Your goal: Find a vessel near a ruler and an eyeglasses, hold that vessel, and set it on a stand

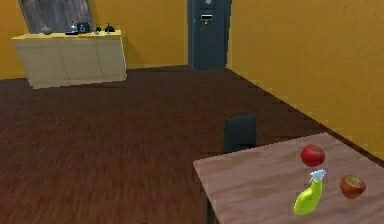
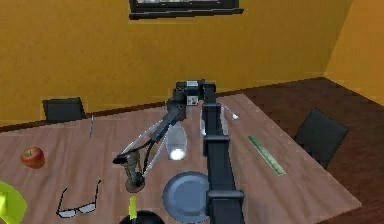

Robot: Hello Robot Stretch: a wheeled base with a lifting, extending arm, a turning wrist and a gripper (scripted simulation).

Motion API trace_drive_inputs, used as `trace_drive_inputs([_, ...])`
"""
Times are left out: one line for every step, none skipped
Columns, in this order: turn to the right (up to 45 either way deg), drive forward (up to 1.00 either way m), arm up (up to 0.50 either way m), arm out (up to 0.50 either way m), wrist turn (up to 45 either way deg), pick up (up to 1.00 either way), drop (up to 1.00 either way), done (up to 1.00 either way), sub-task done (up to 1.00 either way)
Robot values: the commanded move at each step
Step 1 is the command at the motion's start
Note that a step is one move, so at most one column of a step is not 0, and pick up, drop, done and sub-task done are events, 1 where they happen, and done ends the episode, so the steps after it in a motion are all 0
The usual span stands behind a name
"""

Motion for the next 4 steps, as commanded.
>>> trace_drive_inputs([0.0,0.0,0.0,0.0,45.0,0.0,0.0,0.0,0.0])
trace_drive_inputs([0.0,0.0,0.0,0.0,45.0,0.0,0.0,0.0,0.0])
trace_drive_inputs([0.0,0.0,0.0,0.0,30.0,0.0,0.0,0.0,0.0])
trace_drive_inputs([0.0,0.0,-0.3,0.0,0.0,0.0,0.0,0.0,0.0])
